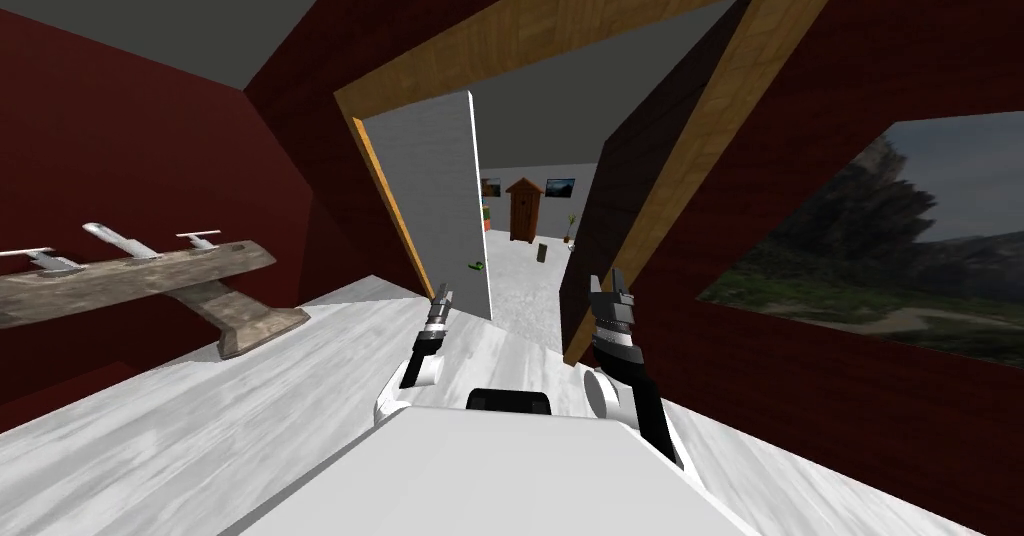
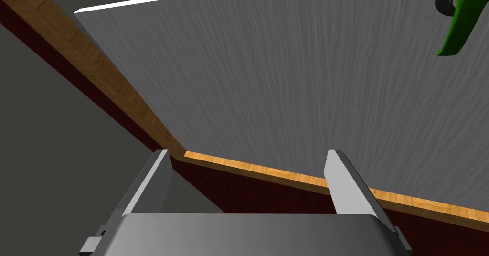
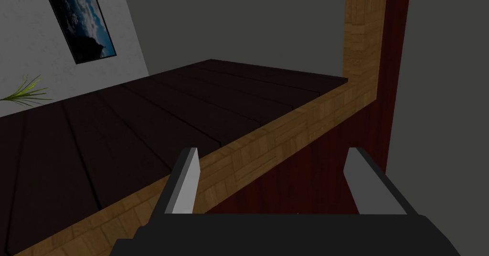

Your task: Push the door open

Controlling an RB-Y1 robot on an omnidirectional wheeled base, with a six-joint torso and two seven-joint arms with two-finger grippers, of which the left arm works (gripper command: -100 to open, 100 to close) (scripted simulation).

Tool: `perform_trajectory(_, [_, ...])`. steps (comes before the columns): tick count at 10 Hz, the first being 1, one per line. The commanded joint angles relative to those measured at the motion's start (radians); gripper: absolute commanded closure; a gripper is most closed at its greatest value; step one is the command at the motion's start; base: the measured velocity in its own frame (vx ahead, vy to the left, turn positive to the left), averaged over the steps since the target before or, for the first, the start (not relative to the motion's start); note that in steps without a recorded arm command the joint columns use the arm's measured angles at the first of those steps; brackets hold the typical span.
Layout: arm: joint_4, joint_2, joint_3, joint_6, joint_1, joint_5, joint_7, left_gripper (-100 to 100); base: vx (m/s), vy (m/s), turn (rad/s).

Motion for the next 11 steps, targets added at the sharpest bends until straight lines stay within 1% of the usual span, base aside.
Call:
perform_trajectory(1, [0.05,0.001,0.004,-0.007,-0.017,0.002,0.001,-100,0.04,0.122,-0.201])
perform_trajectory(6, [0.191,-0.002,0.014,-0.019,-0.07,0.009,0.0,-100,0.033,0.142,-0.175])
perform_trajectory(9, [0.271,-0.005,0.02,-0.025,-0.1,0.012,0.0,-100,0.029,0.121,-0.154])
perform_trajectory(10, [0.271,-0.005,0.02,-0.025,-0.1,0.012,0.0,-100,0.005,0.07,-0.043])
perform_trajectory(11, [0.297,-0.007,0.022,-0.027,-0.11,0.013,0.0,-100,0.01,0.07,-0.088])
